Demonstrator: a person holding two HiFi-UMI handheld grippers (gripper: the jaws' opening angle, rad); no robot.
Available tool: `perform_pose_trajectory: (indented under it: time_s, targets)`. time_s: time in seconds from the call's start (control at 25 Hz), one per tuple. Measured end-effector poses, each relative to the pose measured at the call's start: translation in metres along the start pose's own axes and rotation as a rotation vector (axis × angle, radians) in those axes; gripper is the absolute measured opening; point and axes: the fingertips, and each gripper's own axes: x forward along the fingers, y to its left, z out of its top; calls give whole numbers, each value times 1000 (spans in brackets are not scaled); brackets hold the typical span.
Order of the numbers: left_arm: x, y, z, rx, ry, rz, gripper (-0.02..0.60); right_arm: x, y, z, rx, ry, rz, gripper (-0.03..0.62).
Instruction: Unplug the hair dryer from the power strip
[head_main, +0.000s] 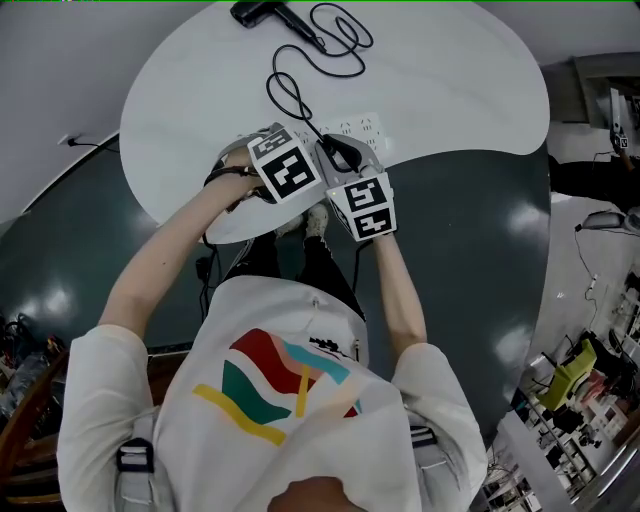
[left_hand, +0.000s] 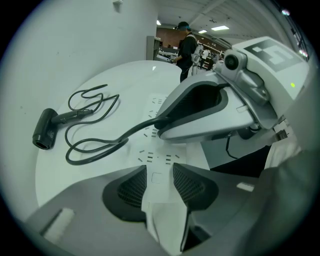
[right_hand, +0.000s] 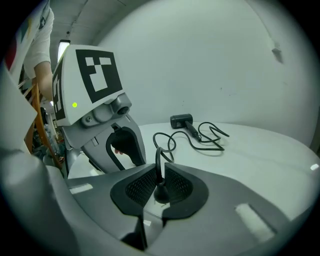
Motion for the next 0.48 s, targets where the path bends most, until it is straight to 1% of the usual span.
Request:
perform_pose_trajectory:
  time_s: [0.12, 0.2, 0.28, 0.4, 0.48]
  targets:
    - [3, 0, 3, 19, 18, -6, 167, 0, -3, -2, 2, 4, 5, 61]
    - [2, 0, 5, 16, 7, -11, 167, -1, -4, 0, 7, -2, 8, 61]
    - [1, 0, 4, 10, 1, -11, 167, -1, -4, 2, 37, -13, 12, 61]
    - [0, -1, 2, 12, 12, -6, 167, -1, -3, 3, 75, -29, 16, 61]
    - [-1, -1, 5, 10, 14, -10, 167, -3, -5, 5, 68, -37, 13, 61]
